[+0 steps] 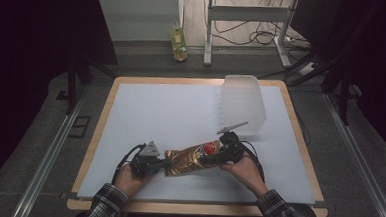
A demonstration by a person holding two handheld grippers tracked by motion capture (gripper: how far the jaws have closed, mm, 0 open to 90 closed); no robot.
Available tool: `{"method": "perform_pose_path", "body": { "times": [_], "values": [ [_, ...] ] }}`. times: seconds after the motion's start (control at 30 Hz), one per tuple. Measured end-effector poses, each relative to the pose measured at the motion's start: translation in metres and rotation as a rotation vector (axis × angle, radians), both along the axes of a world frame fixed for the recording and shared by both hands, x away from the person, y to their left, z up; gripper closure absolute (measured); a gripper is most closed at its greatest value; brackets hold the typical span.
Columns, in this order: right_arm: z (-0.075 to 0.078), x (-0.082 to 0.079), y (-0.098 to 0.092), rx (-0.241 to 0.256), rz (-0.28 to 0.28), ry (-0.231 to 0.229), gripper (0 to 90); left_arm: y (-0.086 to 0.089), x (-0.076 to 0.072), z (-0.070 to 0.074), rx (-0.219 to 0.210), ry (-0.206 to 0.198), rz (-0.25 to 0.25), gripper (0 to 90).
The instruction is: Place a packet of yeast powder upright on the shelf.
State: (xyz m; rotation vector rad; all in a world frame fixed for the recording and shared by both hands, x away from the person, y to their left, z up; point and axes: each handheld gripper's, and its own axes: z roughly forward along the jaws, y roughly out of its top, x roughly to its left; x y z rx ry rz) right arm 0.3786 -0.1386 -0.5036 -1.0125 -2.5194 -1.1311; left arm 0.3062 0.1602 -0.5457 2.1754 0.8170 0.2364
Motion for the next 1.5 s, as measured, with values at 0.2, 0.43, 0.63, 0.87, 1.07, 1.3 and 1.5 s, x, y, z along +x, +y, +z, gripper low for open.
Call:
{"method": "perform_pose_path", "body": {
  "times": [0.2,0.43,0.63,0.87,1.07,1.3,1.5],
  "values": [
    [-0.004,0.005,0.008,0.047,-0.006,0.05,43.0,0.0,0.0,0.0,0.0,0.002,-0.001,89.8],
    [-0.005,0.005,0.015,0.06,0.011,0.075,57.0,0.0,0.0,0.0,-0.002,0.002,-0.001,89.8],
    [0.001,0.004,0.015,0.085,0.023,0.083,66.6,0.001,-0.001,0.003,0.018,-0.024,0.002,84.8],
    [0.013,0.004,0.015,0.087,0.057,0.041,69.4,0.003,-0.003,0.008,0.008,-0.063,0.015,76.0],
    [0.025,0.004,0.013,0.081,0.08,-0.004,70.0,0.005,-0.004,0.01,0.001,-0.078,0.026,68.1],
    [0.041,0.008,0.009,0.054,0.104,-0.081,70.1,0.006,-0.005,0.01,-0.015,-0.113,0.027,51.7],
    [0.054,0.011,0.004,0.031,0.114,-0.141,70.1,0.008,-0.004,0.01,-0.027,-0.146,0.054,36.8]
  ]
}}
